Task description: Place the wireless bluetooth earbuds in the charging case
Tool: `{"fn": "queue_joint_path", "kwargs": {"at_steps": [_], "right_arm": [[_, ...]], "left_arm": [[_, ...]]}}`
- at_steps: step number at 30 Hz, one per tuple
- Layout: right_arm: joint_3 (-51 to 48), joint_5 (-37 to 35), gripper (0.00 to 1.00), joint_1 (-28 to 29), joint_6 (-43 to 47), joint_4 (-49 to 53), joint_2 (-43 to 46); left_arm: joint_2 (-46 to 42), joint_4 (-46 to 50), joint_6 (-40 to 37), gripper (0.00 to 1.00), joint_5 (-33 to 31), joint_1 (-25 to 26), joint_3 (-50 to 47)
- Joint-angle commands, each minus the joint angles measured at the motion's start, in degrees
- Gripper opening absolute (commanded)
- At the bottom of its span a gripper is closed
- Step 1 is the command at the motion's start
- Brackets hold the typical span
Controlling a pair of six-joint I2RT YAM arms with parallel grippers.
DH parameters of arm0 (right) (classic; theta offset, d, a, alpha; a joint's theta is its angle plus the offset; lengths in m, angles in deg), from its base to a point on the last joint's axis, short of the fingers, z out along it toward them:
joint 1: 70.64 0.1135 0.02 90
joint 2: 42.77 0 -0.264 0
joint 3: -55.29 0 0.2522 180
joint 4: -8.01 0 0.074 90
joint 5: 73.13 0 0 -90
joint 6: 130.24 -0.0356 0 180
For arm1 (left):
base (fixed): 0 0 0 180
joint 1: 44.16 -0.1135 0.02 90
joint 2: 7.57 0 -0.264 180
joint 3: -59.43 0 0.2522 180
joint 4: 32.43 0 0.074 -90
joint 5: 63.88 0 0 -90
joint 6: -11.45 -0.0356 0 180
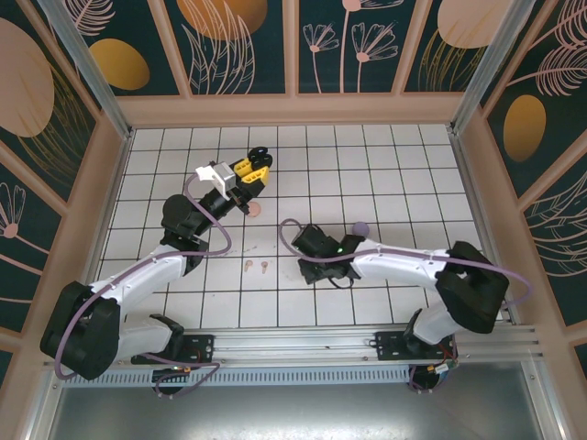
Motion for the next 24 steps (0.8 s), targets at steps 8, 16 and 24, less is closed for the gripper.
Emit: {"fn": "queue_joint_path", "kwargs": {"at_steps": [8, 16, 24], "right_arm": [[4.12, -6.04, 0.14, -7.41, -4.09, -5.68, 17.33], [17.44, -6.36, 0.14, -10.46, 0.36, -8.06, 21.93], [26.25, -2.21, 0.14, -10.61, 3.06, -13.80, 19.17]], "left_arm": [[0.05, -1.48, 0.40, 0.00, 1.94, -0.33, -0.29], [1.61, -2.40, 0.16, 0.00, 5.94, -0.33, -0.04], [6.21, -7.48, 1.03, 0.00, 12.03, 0.99, 1.10]]}}
